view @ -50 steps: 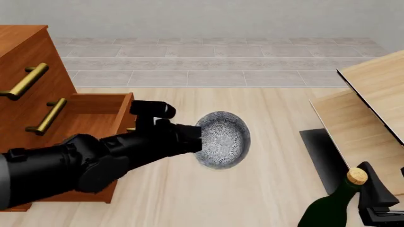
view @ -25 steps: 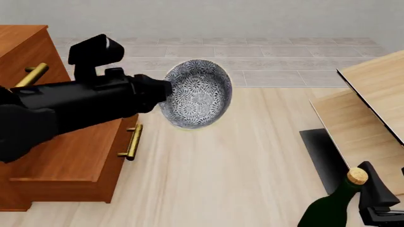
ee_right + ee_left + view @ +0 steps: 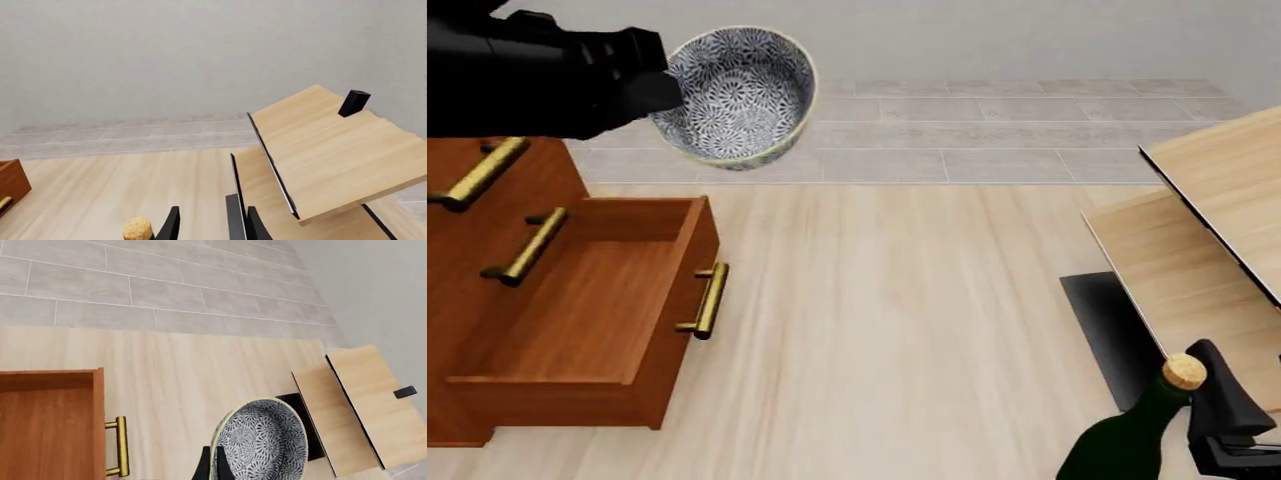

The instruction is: Put the bowl on top of the cabinet.

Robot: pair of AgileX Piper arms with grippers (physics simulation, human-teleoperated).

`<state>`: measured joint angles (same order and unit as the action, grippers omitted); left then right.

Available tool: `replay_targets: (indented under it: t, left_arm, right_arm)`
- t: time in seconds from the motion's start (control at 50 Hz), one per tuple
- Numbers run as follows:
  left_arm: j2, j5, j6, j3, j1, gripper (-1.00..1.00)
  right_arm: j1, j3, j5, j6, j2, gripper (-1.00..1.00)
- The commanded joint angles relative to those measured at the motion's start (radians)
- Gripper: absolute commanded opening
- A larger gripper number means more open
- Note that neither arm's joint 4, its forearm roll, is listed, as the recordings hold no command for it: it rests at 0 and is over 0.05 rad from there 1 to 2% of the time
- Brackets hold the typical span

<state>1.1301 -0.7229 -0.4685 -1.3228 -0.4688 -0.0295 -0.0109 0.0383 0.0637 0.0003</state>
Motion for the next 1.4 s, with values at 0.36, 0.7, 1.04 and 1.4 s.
replay_targets:
  t: [0.36, 0.7, 1.04, 1.4]
  left_arm:
    - [0.118, -0.421, 0.028, -0.507, 0.378, -1.0]
    - [0.192, -0.497, -0.121, -0.629, 0.637, -1.0]
    - [0.264, -0.497, -0.304, -0.615, 0.832, -1.0]
    - [0.337, -0.497, -0.398, -0.589, 0.965, -1.0]
  right_arm:
    - [0.001, 0.003, 0.007, 0.001, 0.0, 1.0]
    - [-0.001, 0.003, 0.005, 0.005, 0.0, 1.0]
    - [0.001, 0.003, 0.005, 0.007, 0.0, 1.0]
    - [0.0, 0.006, 0.01, 0.008, 0.0, 1.0]
